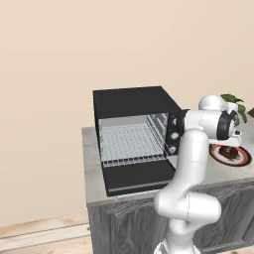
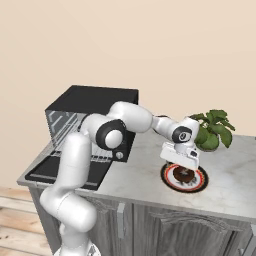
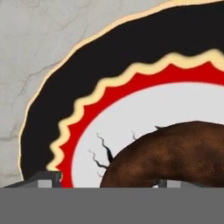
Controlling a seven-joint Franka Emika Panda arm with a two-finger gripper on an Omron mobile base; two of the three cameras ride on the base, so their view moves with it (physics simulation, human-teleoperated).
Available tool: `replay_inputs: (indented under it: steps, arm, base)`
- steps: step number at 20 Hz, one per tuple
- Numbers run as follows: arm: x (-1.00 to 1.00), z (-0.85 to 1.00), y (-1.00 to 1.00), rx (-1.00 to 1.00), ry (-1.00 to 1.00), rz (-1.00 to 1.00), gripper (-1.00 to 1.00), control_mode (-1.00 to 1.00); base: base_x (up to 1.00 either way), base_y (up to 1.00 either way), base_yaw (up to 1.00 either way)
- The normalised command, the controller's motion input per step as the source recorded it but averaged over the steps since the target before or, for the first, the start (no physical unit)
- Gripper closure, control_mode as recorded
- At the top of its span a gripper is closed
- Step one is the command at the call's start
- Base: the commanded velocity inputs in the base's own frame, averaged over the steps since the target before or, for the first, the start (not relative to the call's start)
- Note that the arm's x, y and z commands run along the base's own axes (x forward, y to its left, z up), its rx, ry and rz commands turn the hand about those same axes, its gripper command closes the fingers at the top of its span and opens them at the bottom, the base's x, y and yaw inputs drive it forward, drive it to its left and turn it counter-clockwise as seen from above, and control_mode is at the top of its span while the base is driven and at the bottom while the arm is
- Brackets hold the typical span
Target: Pick up the bagel from the plate, place it on the toaster oven rack, close the door, and set the timer.
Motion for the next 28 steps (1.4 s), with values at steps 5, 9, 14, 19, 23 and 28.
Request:
replay_inputs:
  steps: [5,9,14,19,23,28]
  arm:
    - [-0.12,0.02,0.01,-0.01,0.00,-0.03,1.00,-1.00]
    - [-0.26,0.36,0.00,0.00,-0.03,-0.02,1.00,-1.00]
    - [-0.26,0.80,0.13,-0.01,-0.02,-0.01,1.00,-1.00]
    - [-0.48,0.98,0.22,-0.03,0.00,0.00,1.00,-1.00]
    - [-0.83,0.57,0.64,-0.01,0.00,0.00,1.00,-1.00]
    - [-0.96,0.52,0.94,-0.01,0.00,0.00,1.00,-1.00]
  base:
    - [0.00,0.00,0.00]
    - [0.00,0.00,0.00]
    - [0.00,0.00,0.00]
    - [0.00,0.00,0.00]
    - [0.00,0.00,0.00]
    - [0.00,0.00,0.00]
